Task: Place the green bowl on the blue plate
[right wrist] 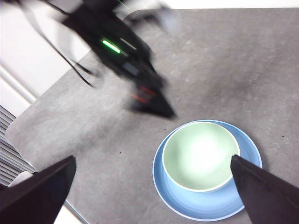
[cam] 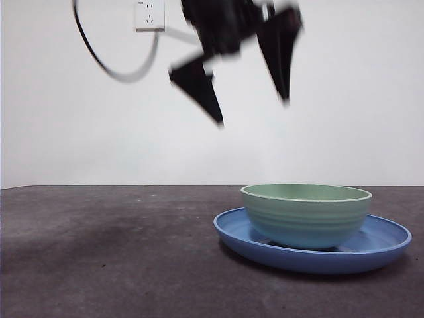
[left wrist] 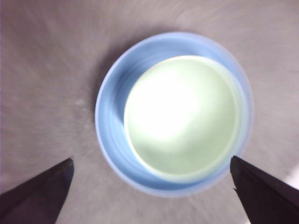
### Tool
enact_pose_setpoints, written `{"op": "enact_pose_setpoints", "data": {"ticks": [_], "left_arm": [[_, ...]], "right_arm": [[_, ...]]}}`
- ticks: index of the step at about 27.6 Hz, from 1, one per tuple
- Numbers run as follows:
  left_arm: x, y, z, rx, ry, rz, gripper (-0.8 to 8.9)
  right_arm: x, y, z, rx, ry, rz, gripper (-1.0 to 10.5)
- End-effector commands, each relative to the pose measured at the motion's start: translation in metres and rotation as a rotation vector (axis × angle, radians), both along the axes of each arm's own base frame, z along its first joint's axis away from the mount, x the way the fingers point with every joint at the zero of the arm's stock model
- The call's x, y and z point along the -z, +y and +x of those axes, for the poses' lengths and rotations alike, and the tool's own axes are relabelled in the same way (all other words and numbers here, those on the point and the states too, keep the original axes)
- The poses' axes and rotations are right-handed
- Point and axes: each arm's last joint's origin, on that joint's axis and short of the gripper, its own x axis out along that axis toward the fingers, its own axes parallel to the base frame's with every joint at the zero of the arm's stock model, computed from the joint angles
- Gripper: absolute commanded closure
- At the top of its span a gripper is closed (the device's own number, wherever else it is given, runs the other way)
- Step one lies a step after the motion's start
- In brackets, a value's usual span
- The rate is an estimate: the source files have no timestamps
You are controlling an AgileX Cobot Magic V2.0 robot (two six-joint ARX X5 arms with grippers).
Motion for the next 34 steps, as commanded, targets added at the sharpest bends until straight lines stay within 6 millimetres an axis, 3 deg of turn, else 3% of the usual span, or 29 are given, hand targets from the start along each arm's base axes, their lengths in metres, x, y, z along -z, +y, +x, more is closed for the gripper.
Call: {"op": "enact_pose_setpoints", "data": {"ticks": [1,6,9,11,14,22,29,34], "left_arm": [[-0.046,0.019,-0.022,0.062,-0.102,-0.057,2.15],[-0.112,0.075,-0.071,0.077,-0.219,-0.130,2.15],[-0.136,0.107,-0.102,0.075,-0.292,-0.182,2.15],[-0.140,0.127,-0.122,0.071,-0.341,-0.219,2.15],[-0.130,0.152,-0.146,0.055,-0.397,-0.262,2.15],[-0.079,0.203,-0.198,0.007,-0.543,-0.381,2.15],[-0.032,0.231,-0.232,-0.067,-0.566,-0.489,2.15],[-0.016,0.240,-0.243,-0.130,-0.513,-0.526,2.15]], "right_arm": [[-0.006,0.000,-0.001,-0.005,-0.022,0.002,3.0],[-0.006,0.000,-0.001,-0.004,-0.021,0.002,3.1],[-0.006,0.000,-0.001,-0.004,-0.021,0.002,3.1],[-0.006,0.000,-0.001,-0.004,-0.020,0.003,3.1],[-0.006,0.000,-0.001,-0.004,-0.020,0.003,3.1],[-0.006,0.000,-0.001,-0.005,-0.021,0.003,3.0],[-0.006,0.000,-0.001,-0.005,-0.022,0.002,3.1],[-0.006,0.000,-0.001,-0.005,-0.022,0.002,3.0]]}}
